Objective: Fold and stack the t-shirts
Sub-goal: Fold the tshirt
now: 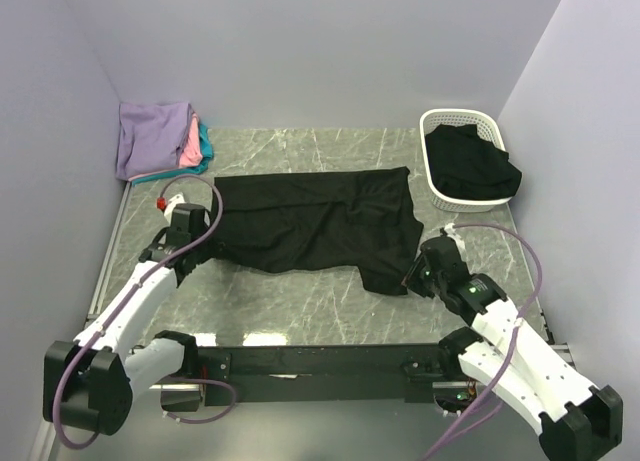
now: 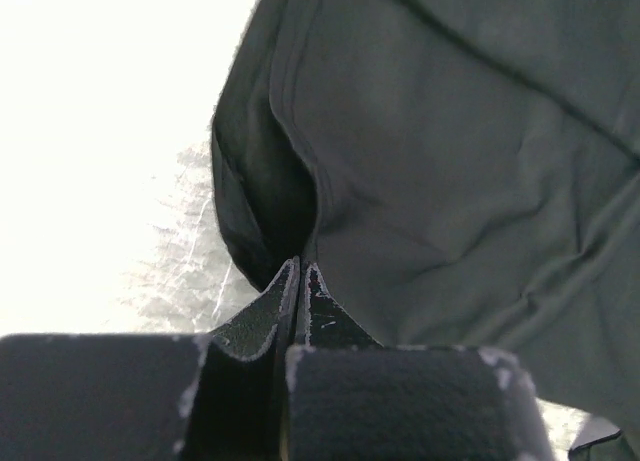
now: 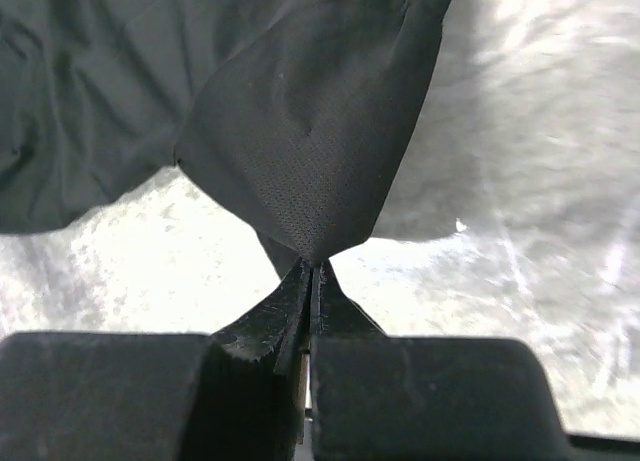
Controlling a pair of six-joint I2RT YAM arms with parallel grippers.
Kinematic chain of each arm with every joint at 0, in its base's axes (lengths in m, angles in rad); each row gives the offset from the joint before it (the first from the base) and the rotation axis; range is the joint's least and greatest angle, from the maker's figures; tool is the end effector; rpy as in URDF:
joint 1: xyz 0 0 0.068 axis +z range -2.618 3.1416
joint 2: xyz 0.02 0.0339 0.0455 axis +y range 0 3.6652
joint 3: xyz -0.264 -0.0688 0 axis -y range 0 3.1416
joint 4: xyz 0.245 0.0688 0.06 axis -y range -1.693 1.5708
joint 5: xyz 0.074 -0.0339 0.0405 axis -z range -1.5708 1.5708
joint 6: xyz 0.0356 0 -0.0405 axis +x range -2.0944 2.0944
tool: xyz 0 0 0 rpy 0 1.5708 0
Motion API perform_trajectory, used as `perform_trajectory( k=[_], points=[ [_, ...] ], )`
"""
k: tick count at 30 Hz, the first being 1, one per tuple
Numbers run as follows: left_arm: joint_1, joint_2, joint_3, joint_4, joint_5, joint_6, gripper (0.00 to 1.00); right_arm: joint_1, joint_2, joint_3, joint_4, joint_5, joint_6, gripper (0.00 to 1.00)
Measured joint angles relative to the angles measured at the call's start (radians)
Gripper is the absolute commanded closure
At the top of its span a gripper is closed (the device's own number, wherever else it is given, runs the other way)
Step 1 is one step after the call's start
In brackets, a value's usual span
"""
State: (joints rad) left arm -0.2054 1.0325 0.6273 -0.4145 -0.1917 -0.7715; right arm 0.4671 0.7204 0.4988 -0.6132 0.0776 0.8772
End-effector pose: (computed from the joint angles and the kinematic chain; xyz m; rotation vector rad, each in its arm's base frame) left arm 0.2048 -0.0357 0.2191 -0.7521 2.2624 -0.2385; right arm 0.1328 0.0639 0.2112 0.5392 2.4109 0.5180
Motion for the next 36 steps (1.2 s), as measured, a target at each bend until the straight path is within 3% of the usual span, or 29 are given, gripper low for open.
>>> perform_trajectory(
  k=[5, 6, 9, 11, 12, 23, 26, 29, 36],
  points=[
    [0.006, -0.016, 0.045, -0.074, -0.014, 0.001, 0.99, 0.0, -0.026, 0.015, -0.125, 0.05, 0.03, 1.0],
    [0.006, -0.016, 0.047, -0.086, -0.016, 0.001, 0.91, 0.0, -0.032, 0.016, -0.148, 0.059, 0.036, 1.0],
    [0.006, -0.007, 0.047, -0.113, -0.014, 0.01, 0.3, 0.0, -0.064, 0.02, -0.193, 0.084, 0.05, 1.0],
    [0.006, 0.01, 0.047, -0.119, 0.004, 0.02, 0.16, 0.002, -0.067, 0.024, -0.209, 0.093, 0.054, 1.0],
    [0.006, 0.022, 0.047, -0.12, 0.019, 0.021, 0.01, 0.002, -0.066, 0.025, -0.21, 0.094, 0.054, 0.97],
    [0.002, 0.063, 0.042, -0.094, 0.146, 0.029, 0.01, 0.002, -0.064, 0.025, -0.211, 0.094, 0.055, 0.78],
    [-0.011, 0.062, 0.007, -0.062, 0.175, 0.014, 0.01, 0.002, -0.07, 0.024, -0.211, 0.09, 0.061, 0.64],
    [-0.039, 0.048, -0.058, -0.051, 0.195, -0.023, 0.01, 0.002, -0.077, 0.023, -0.211, 0.087, 0.071, 0.57],
    [-0.14, -0.024, -0.117, -0.078, 0.169, -0.139, 0.01, 0.002, -0.08, 0.019, -0.219, 0.077, 0.084, 0.51]
  ],
)
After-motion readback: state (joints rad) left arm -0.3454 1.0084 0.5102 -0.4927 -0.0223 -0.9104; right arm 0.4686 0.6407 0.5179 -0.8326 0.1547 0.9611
